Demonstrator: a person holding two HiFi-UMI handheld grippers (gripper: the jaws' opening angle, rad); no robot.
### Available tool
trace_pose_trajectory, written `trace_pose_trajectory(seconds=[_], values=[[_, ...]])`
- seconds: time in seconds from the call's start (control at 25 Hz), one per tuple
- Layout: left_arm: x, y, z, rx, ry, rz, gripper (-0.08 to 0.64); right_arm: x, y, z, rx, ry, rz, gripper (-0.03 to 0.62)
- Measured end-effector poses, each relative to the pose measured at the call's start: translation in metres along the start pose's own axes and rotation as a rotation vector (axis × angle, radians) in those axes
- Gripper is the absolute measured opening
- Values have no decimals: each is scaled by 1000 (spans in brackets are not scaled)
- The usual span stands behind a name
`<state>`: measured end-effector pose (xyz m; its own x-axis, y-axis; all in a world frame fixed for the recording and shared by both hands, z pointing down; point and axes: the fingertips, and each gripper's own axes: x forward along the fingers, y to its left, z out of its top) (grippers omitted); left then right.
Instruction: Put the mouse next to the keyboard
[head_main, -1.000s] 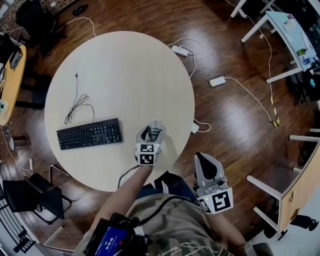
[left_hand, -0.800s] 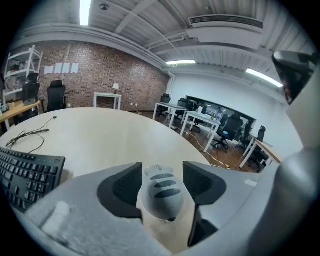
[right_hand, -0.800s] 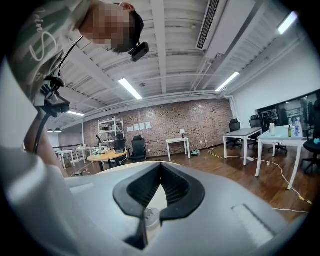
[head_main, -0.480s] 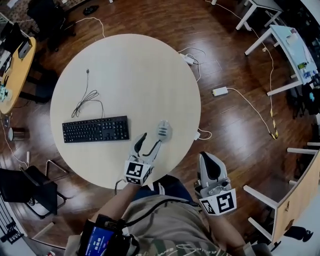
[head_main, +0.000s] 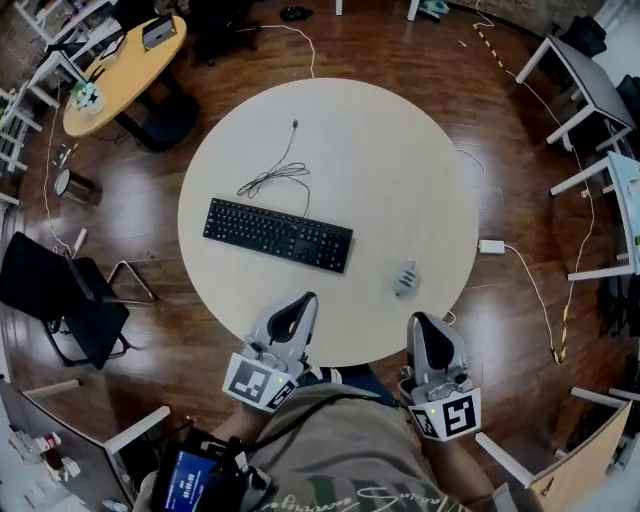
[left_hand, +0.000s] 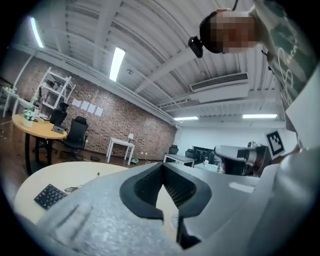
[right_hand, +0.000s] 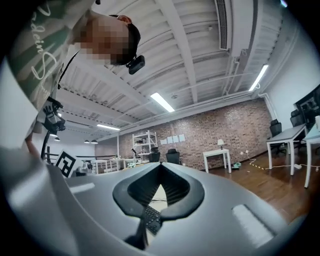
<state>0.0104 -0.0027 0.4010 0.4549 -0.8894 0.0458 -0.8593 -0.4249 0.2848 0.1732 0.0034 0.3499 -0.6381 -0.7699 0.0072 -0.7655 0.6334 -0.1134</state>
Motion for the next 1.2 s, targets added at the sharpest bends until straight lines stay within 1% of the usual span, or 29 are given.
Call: trace_pose_trajectory(seconds=[0.08,0.16,0.32,0.4,0.52,0.64,0.8,0.92,1.2], values=[[-24,19,27,13,-50,42,2,23,30,3,-7,-4,73,5],[-49,35,49,58,-79,84,0,40,61,9,-4,-18,130,5],[-91,67,71,119,-112,156,2,67,112,16,-32,-39,198,5],[-109,81,75,129,-121,179,0,75,131,17,-43,-36,203,5],[-133,101,80,113,-129,212,2,84,156,18,-73,-36,212,5],[-147,114,84,102,-140,234,2,90,169,12,-102,-21,215,5],[-153,124,88,115,-145,227,2,97,181,4,-114,-7,197,4],[-156,128,92,121,-154,225,2,100,190,3,-123,-5,200,3],[-157,130,89,96,-154,217,2,101,189,5,-139,-12,182,3]])
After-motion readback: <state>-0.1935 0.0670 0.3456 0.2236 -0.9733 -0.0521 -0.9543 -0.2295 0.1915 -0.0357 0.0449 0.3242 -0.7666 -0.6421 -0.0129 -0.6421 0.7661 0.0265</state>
